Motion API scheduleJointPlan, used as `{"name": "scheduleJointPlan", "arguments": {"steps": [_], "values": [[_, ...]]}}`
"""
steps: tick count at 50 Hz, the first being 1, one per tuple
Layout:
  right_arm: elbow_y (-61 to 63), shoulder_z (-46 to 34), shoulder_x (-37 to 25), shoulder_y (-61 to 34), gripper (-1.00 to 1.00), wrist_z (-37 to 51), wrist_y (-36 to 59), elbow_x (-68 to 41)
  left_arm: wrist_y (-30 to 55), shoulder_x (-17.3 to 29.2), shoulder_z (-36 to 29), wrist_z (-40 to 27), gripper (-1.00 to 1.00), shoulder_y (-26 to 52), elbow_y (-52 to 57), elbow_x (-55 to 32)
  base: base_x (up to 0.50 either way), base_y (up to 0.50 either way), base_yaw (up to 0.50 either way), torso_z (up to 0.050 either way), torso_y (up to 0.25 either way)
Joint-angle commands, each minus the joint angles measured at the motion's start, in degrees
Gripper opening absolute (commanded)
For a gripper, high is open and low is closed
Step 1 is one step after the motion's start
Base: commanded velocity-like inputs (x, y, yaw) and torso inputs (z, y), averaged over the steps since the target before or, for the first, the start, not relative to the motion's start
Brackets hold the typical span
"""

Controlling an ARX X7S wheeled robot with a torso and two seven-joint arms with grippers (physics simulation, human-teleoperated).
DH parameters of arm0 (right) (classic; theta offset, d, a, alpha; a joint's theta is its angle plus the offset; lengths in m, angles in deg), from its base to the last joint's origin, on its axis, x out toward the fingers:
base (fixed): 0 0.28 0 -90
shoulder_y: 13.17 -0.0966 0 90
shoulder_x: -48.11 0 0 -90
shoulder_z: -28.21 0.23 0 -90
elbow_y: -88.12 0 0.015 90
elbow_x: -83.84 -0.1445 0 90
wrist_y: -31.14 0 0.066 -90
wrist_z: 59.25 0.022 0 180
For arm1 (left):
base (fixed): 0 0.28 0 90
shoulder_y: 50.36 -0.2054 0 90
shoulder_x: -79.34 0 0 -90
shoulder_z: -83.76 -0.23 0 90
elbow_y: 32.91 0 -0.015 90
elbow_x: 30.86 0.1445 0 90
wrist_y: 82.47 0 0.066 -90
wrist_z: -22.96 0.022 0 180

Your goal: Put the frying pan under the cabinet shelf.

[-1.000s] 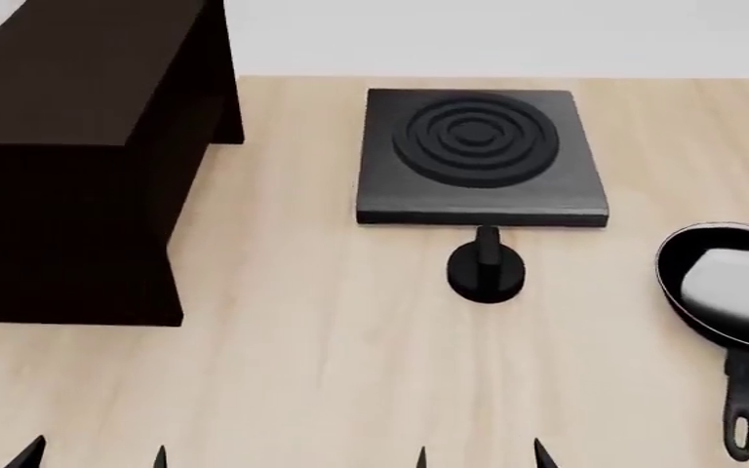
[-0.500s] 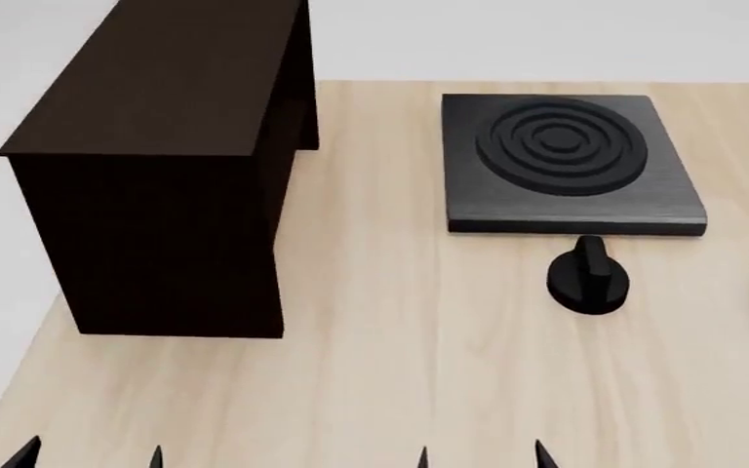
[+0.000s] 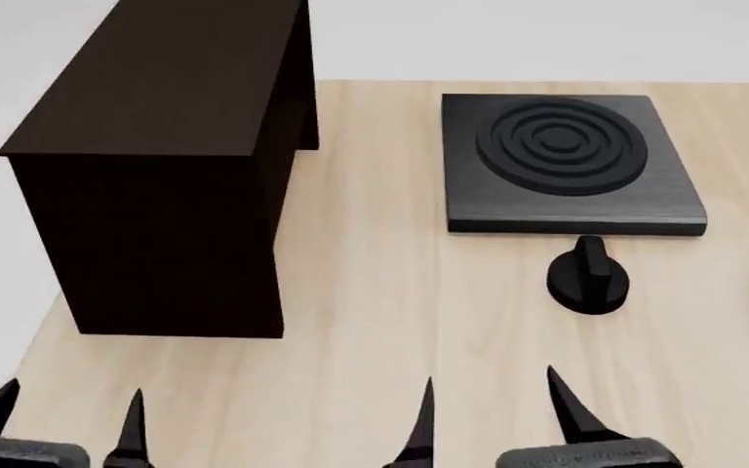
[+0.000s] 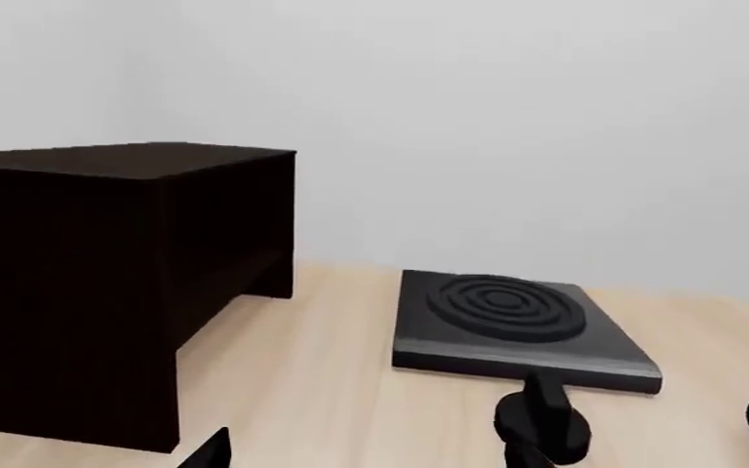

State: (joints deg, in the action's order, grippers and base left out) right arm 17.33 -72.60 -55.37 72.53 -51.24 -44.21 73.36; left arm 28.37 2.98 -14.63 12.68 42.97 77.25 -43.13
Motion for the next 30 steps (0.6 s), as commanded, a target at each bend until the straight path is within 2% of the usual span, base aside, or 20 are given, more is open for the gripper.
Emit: {"name": "scheduleJointPlan", "arguments": {"steps": [1, 14, 30], "values": [[11.01, 1.15, -2.83, -5.55, 1.0, 0.13, 11.91, -3.28, 12.65, 3.21, 2.19, 0.36, 1.0, 7.39, 8.43, -4.62, 0.0, 0.0, 0.0, 0.0, 0.0], [21.88, 5.97, -6.52, -13.98, 1.0, 1.51, 25.26, -8.05, 21.6, 5.8, 3.09, 1.21, 1.0, 18.32, 10.33, -7.38, 0.0, 0.0, 0.0, 0.0, 0.0], [25.85, 7.54, -10.44, -25.0, 1.0, 1.78, 37.17, -11.21, 31.9, 6.89, 2.04, 2.76, 1.0, 31.7, 11.75, -11.35, 0.0, 0.0, 0.0, 0.0, 0.0]]}}
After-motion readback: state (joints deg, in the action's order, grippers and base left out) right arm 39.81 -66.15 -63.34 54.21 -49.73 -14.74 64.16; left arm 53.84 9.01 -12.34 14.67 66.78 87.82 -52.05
